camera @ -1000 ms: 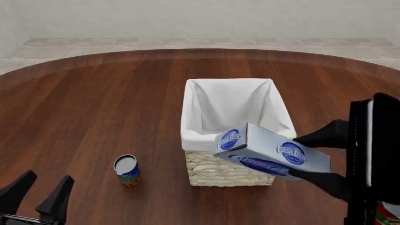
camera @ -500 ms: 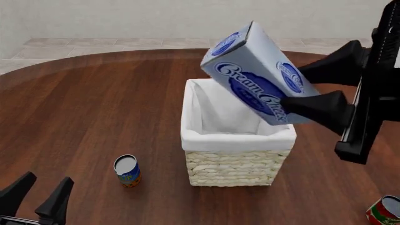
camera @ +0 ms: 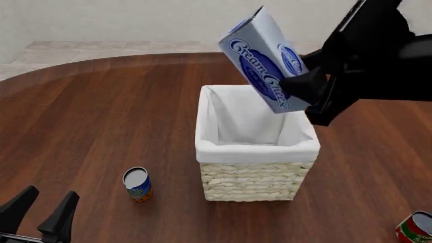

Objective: Pick up the cream cheese box, and put it in the basket.

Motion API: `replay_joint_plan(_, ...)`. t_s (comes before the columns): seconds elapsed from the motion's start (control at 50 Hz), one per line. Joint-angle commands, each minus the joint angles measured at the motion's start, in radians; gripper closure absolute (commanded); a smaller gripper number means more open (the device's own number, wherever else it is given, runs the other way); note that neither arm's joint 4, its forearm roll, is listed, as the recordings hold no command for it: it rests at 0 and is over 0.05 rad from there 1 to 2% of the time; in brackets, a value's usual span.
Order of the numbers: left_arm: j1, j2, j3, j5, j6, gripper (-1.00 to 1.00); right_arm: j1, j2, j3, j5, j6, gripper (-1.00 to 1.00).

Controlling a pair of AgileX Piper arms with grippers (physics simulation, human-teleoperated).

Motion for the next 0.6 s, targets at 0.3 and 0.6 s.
replay_joint_plan(0.3, 0.002, 0.002, 0.0, -0.001, -0.003, -1.0, -0.096, 0.117, 0.036, -0.127, 0.133, 1.0)
replay_joint_plan(0.6, 0.003, 0.0, 0.0, 0.004, -0.003, -1.0, -0.095, 0.202, 0.03, -0.149, 0.15, 1.0)
